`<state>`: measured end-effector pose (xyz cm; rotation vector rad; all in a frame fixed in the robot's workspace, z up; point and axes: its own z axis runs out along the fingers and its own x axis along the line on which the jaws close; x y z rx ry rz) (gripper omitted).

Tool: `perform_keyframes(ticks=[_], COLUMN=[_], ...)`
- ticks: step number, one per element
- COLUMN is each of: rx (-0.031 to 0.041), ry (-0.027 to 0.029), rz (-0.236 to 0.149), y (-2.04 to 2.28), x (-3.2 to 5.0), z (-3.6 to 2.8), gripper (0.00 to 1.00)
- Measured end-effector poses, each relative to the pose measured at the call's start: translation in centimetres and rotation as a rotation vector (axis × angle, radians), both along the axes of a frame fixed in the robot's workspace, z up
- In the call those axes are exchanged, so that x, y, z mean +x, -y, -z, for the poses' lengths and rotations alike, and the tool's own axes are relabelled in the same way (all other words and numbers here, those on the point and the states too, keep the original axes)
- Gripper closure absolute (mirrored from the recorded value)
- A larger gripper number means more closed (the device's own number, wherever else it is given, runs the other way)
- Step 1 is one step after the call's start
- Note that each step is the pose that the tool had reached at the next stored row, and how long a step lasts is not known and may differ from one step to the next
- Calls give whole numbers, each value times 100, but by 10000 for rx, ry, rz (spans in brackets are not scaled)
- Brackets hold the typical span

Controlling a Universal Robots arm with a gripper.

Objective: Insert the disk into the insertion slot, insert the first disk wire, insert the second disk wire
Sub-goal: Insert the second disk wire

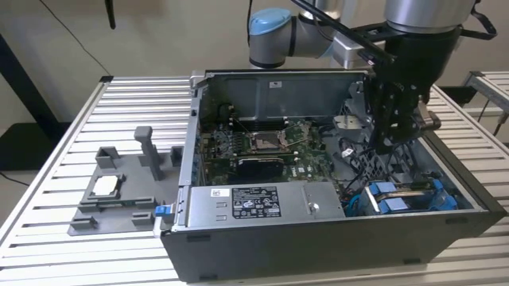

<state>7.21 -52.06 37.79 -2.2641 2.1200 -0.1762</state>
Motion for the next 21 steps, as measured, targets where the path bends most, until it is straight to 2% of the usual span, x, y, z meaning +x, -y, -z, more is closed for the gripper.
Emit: perform_keyframes(ticks=[4, 6, 8, 9, 11, 15, 16, 17, 18, 21], rx=[-18, -18, -19, -19, -17, -18, -19, -20, -67, -72], ry=[21, 25, 25, 25, 25, 25, 25, 32, 120, 144], rz=[0, 0, 0, 0, -3, -5, -6, -14, -141, -217], y=[0, 0, 0, 0, 0, 0, -1, -6, -57, -69], x=[0, 0, 0, -1, 0, -1, 0, 0, 0, 0], z=[19, 25, 29, 29, 28, -63, -67, -65, -51, -46], gripper=[74, 83, 83, 89, 89, 87, 82, 82, 75, 75])
